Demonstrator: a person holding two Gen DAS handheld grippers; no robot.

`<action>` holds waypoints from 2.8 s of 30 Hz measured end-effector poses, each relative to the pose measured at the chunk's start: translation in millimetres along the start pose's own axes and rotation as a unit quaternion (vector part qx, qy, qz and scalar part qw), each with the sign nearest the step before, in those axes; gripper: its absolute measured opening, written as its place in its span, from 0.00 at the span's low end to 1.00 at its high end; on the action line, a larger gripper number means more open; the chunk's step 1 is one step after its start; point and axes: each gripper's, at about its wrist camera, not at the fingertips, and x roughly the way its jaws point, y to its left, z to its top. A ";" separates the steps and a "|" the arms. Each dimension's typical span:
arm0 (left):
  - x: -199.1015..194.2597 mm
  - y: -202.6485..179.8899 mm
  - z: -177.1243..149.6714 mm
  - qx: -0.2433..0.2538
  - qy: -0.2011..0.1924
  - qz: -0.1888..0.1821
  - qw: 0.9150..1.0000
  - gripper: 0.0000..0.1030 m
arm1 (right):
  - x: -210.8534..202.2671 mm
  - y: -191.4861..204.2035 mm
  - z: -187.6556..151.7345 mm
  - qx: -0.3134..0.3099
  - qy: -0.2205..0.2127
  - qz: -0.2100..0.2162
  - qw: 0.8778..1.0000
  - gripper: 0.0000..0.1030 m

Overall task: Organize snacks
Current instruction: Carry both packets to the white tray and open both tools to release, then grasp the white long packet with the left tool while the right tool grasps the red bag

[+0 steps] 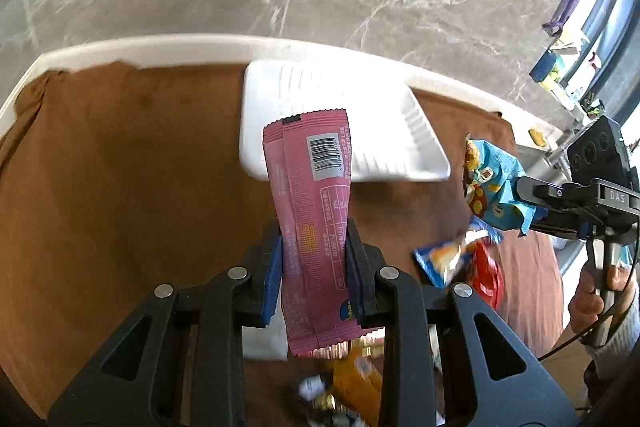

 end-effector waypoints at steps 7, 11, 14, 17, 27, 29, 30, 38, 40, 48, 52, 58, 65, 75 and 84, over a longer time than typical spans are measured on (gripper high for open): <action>42.2 -0.2 59.3 0.024 -0.003 -0.010 1.000 0.24 | 16.5 -6.7 45.1 -0.007 -0.014 -0.027 1.000 0.34; 72.4 1.7 86.3 0.037 0.004 -0.008 0.999 0.25 | 31.5 -16.8 70.2 -0.001 -0.016 -0.043 0.999 0.34; 98.9 2.9 100.8 0.041 0.017 -0.001 0.999 0.25 | 44.6 -29.4 85.5 0.006 -0.011 -0.059 0.998 0.34; 123.4 6.0 109.5 0.045 0.030 0.007 0.999 0.26 | 56.3 -40.3 98.1 0.009 -0.007 -0.084 0.996 0.34; 185.5 12.4 118.6 0.066 0.068 0.048 0.994 0.30 | 69.9 -51.5 116.3 -0.001 -0.018 -0.149 0.989 0.70; 188.9 14.1 120.4 0.068 0.066 0.055 0.994 0.30 | 66.8 -48.7 116.4 -0.003 -0.021 -0.146 0.989 0.70; 190.3 14.3 122.4 0.071 0.063 0.059 0.994 0.30 | 63.8 -48.3 115.7 -0.003 -0.024 -0.144 0.989 0.70; 164.1 1.3 133.2 0.080 -0.002 0.067 0.995 0.43 | 43.6 -40.9 102.3 0.000 -0.041 -0.124 0.991 0.71; 156.9 -6.7 133.9 0.076 -0.016 0.062 0.995 0.48 | 40.3 -37.5 100.4 -0.001 -0.045 -0.121 0.992 0.72; 115.5 -18.2 127.0 0.074 -0.043 0.043 0.995 0.49 | 22.5 -21.7 86.6 -0.006 -0.059 -0.109 0.992 0.76; 93.2 -19.2 106.4 0.081 -0.039 0.034 0.995 0.49 | 11.1 -11.0 70.9 -0.019 -0.063 -0.115 0.991 0.77; 73.2 -23.5 59.8 0.100 -0.012 0.035 0.994 0.49 | -5.9 -0.7 35.5 -0.047 -0.063 -0.145 0.986 0.79; 62.3 -14.2 0.4 0.118 0.036 0.056 0.991 0.49 | -26.0 -6.8 -20.4 -0.067 -0.049 -0.208 0.975 0.80; 75.9 -9.5 -37.6 0.159 0.086 0.077 0.980 0.49 | -34.8 -30.5 -78.1 -0.062 -0.020 -0.272 0.960 0.80; 91.5 -10.1 -35.8 0.174 0.102 0.077 0.976 0.49 | -14.6 -38.9 -94.1 -0.044 0.003 -0.275 0.960 0.80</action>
